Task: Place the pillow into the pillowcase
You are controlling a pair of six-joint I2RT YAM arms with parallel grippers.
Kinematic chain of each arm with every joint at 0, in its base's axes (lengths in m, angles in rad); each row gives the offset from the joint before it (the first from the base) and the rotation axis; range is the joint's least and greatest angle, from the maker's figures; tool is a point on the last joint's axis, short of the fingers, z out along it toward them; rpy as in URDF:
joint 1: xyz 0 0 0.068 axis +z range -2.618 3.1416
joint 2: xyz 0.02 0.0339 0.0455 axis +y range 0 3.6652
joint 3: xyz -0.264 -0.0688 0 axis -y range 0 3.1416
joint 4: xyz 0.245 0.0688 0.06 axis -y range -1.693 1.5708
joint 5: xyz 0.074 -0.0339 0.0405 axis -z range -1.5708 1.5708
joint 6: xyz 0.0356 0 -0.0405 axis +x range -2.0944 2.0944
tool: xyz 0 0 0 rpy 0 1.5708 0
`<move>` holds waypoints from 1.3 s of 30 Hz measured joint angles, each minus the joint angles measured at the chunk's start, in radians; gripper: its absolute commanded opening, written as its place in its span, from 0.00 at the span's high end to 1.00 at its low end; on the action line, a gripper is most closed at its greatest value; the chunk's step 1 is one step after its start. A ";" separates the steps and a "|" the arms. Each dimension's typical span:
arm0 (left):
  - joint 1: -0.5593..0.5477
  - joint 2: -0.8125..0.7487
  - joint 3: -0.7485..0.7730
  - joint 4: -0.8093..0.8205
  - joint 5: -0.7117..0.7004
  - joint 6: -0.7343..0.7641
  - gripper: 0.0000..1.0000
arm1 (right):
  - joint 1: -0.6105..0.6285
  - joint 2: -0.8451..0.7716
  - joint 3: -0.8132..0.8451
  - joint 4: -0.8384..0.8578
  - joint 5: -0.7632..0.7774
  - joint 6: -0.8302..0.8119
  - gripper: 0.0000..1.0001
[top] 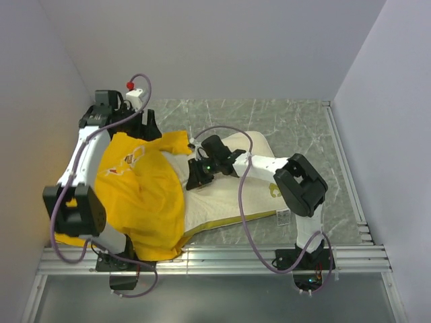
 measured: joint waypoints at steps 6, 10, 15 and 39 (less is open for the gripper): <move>-0.002 0.262 0.054 -0.015 -0.046 0.034 0.15 | -0.006 -0.118 0.015 -0.132 0.011 -0.125 0.30; -0.032 0.349 0.083 -0.011 -0.081 0.043 0.22 | -0.039 -0.230 0.080 -0.230 0.050 -0.215 0.29; -0.095 0.442 0.151 0.044 -0.117 0.048 0.26 | -0.158 -0.237 0.200 -0.292 0.154 -0.317 0.27; -0.277 0.639 0.240 0.200 0.016 -0.056 1.00 | -0.386 0.036 0.226 -0.391 0.167 -0.315 0.93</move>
